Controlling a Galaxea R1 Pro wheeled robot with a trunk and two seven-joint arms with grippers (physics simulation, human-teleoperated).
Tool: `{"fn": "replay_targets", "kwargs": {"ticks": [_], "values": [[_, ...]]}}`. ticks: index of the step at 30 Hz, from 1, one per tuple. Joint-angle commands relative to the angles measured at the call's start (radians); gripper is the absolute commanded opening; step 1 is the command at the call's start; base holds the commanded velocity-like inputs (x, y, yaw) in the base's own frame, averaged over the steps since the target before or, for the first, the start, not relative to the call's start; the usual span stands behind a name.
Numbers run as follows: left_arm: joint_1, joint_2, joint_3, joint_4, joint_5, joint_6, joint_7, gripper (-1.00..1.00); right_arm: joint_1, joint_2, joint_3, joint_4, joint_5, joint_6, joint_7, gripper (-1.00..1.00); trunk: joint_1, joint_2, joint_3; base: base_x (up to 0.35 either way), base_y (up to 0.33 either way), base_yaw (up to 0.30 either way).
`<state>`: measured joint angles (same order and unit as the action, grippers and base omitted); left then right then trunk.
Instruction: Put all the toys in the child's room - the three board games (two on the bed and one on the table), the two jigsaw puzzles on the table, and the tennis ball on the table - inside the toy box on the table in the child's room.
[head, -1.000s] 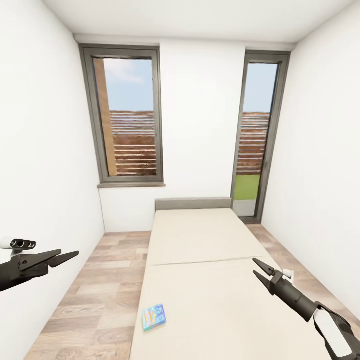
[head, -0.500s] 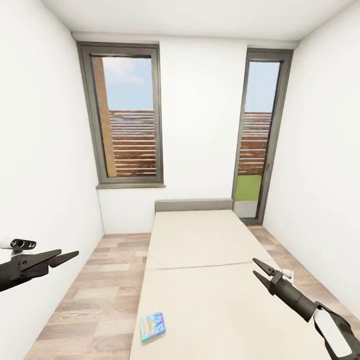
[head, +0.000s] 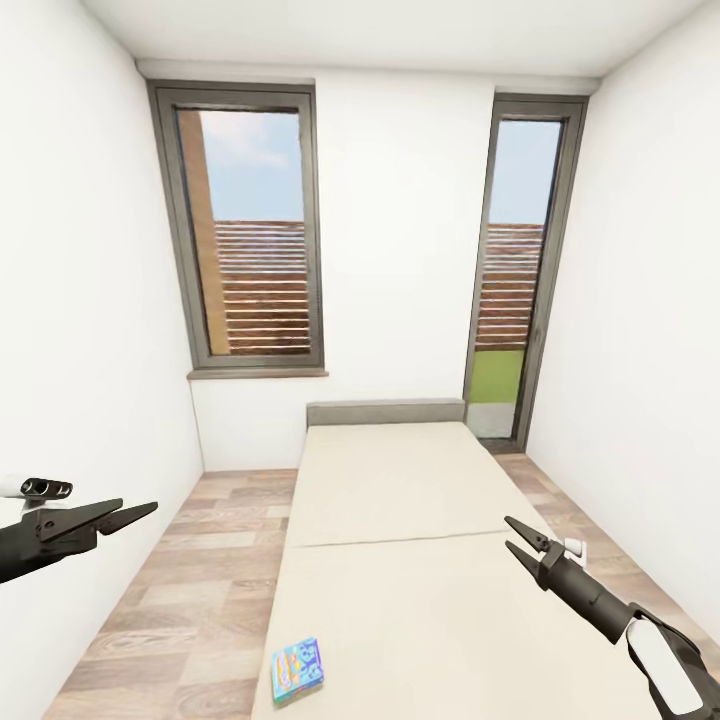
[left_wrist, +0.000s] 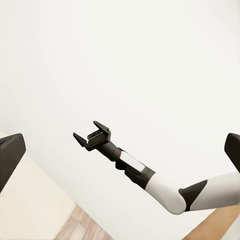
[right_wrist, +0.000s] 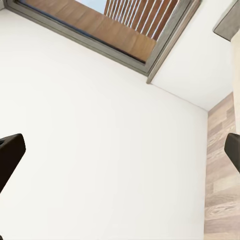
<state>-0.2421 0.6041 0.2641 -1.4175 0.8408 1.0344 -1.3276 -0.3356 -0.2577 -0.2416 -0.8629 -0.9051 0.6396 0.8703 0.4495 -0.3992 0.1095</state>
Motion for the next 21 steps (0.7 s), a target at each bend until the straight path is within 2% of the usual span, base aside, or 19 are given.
{"fn": "replay_targets", "kwargs": {"ticks": [1, 9, 16, 21], "values": [[0.000, 0.000, 0.000, 0.000, 0.003, 0.009, -0.001, 1.00, 0.000, 0.000, -0.001, 0.000, -0.005, 0.006, 0.001, 1.00, 0.000, -0.001, 0.000, 0.044, -0.017, 0.000], [0.000, 0.000, 0.000, 0.000, 0.003, 0.009, -0.001, 1.00, 0.000, 0.000, -0.001, -0.002, -0.006, 0.006, 0.000, 1.00, 0.000, -0.001, 0.000, 0.013, -0.005, 0.013], [0.000, 0.000, 0.000, 0.000, 0.003, 0.009, -0.001, 1.00, 0.000, 0.000, -0.001, -0.005, -0.004, 0.006, 0.000, 1.00, 0.000, -0.001, 0.003, 0.002, 0.000, 0.180], [0.000, 0.000, 0.000, 0.000, 0.003, 0.009, -0.001, 1.00, 0.000, 0.000, -0.001, -0.005, -0.003, 0.006, 0.000, 1.00, 0.000, -0.001, 0.004, 0.056, -0.057, 0.064]]}}
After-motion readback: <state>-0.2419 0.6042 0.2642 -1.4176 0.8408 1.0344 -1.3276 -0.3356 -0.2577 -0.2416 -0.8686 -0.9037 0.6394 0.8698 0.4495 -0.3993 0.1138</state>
